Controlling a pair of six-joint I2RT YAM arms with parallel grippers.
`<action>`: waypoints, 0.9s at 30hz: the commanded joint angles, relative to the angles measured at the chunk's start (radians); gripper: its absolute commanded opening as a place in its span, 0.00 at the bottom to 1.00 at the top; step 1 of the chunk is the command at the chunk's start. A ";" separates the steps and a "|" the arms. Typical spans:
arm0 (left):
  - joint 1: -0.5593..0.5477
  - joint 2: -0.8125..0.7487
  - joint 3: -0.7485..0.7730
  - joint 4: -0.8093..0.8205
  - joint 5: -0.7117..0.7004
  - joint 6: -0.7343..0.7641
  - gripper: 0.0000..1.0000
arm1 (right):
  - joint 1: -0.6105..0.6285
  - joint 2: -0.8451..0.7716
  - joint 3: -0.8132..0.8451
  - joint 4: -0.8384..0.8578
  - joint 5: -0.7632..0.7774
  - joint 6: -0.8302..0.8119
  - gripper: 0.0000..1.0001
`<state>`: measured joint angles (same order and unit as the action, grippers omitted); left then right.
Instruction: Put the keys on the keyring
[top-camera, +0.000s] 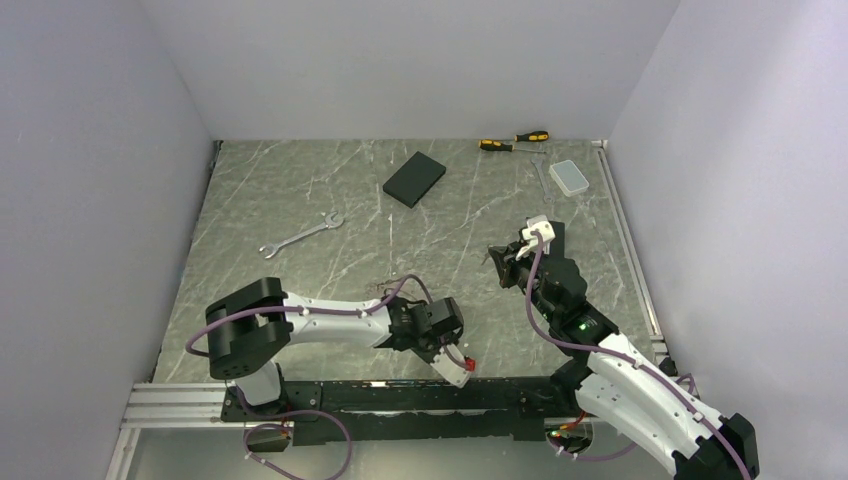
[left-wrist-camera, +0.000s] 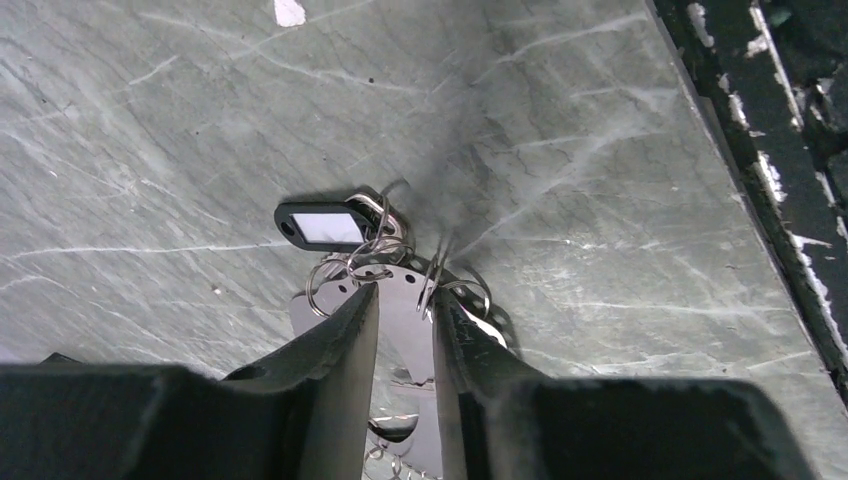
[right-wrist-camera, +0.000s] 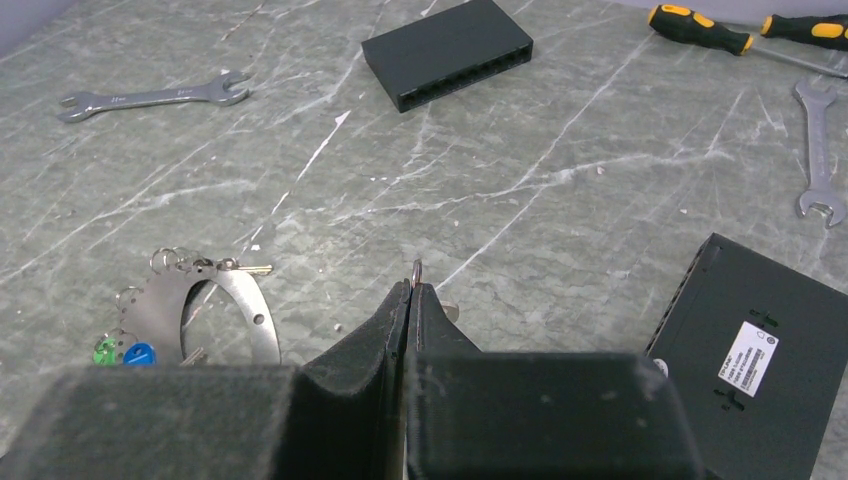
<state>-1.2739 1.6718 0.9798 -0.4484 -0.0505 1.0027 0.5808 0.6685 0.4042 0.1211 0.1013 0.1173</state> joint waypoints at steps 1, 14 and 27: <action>0.020 -0.037 -0.006 0.058 0.034 -0.037 0.34 | -0.003 -0.007 0.012 0.030 -0.010 0.015 0.00; 0.197 -0.248 -0.081 0.072 0.243 -0.180 0.38 | -0.003 0.006 0.013 0.036 -0.011 0.013 0.00; 0.312 -0.205 -0.154 0.305 0.559 -0.527 0.35 | -0.003 0.014 0.011 0.036 -0.012 0.013 0.00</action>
<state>-0.9768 1.4456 0.8398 -0.2527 0.3916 0.6029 0.5808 0.6868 0.4042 0.1215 0.0948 0.1169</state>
